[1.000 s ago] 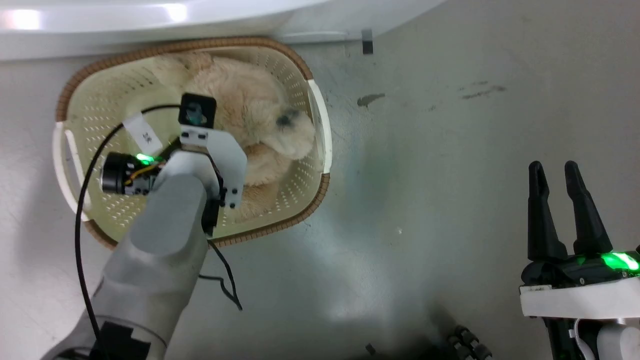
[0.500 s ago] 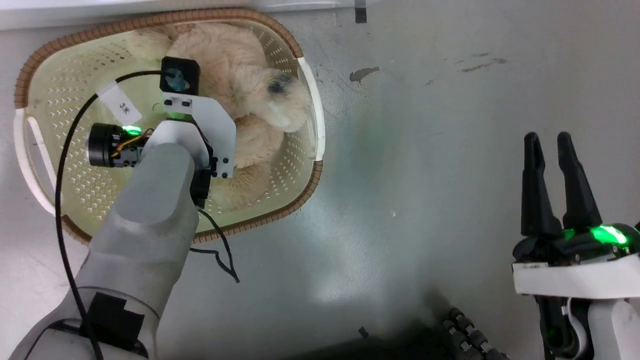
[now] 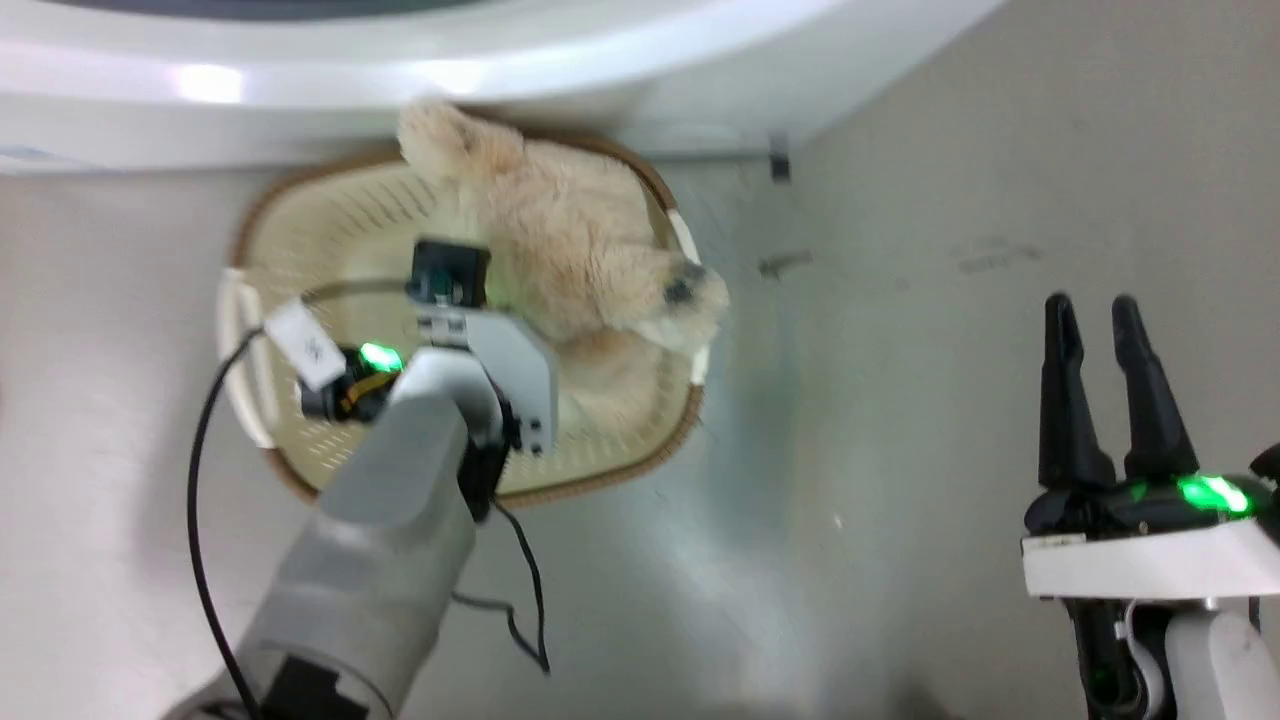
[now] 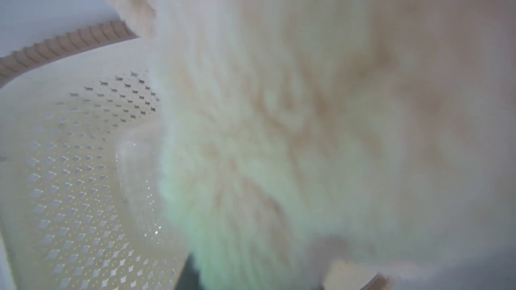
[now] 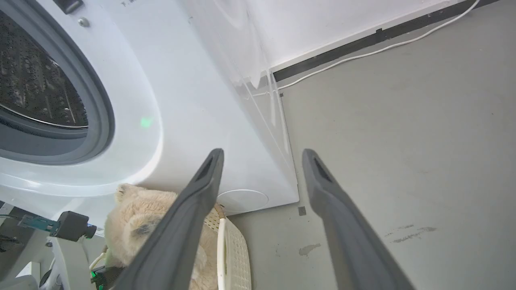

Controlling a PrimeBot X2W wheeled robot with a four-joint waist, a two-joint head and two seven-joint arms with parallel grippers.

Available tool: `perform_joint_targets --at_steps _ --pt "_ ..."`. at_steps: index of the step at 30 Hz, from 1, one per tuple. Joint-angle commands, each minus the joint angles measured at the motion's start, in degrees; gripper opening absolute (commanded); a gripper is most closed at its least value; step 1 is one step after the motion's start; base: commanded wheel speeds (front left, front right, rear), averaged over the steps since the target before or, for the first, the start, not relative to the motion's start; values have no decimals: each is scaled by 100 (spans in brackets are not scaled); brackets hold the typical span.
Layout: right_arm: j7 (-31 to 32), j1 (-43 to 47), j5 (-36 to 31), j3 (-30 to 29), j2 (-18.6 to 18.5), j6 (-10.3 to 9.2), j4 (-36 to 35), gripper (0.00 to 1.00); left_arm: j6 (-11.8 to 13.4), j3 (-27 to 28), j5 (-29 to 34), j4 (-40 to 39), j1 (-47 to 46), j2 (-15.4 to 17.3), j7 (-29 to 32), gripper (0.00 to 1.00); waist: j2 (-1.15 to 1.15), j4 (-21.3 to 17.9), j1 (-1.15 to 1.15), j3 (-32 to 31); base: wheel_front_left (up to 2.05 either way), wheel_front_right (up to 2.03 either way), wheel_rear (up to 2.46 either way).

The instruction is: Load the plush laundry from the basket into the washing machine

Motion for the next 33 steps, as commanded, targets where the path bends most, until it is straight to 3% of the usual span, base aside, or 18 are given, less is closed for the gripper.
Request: perform_joint_targets --at_steps 1,9,17,27,33 --pt "-49 127 -90 -30 -4 5 68 100 -84 19 -134 -46 203 -42 -228 0 0 465 0 -735 0 0 0" --pt "-49 614 -269 -110 -4 5 352 100 -382 11 -929 -616 1097 -99 -1045 0 0 839 0 -1884 0 0 0" --pt "-49 977 -236 -123 -4 5 452 100 -72 146 -1348 -1772 1721 -101 -1304 0 0 962 0 -2560 0 0 0" --pt "-49 1143 -186 -169 -4 5 467 100 300 1094 -774 -3754 2450 -100 -1312 0 0 965 0 -2835 0 0 0" --pt "-49 1116 -188 -157 -4 5 421 100 361 1348 -608 -4172 2490 -101 -1313 0 0 892 0 -2731 0 0 0"
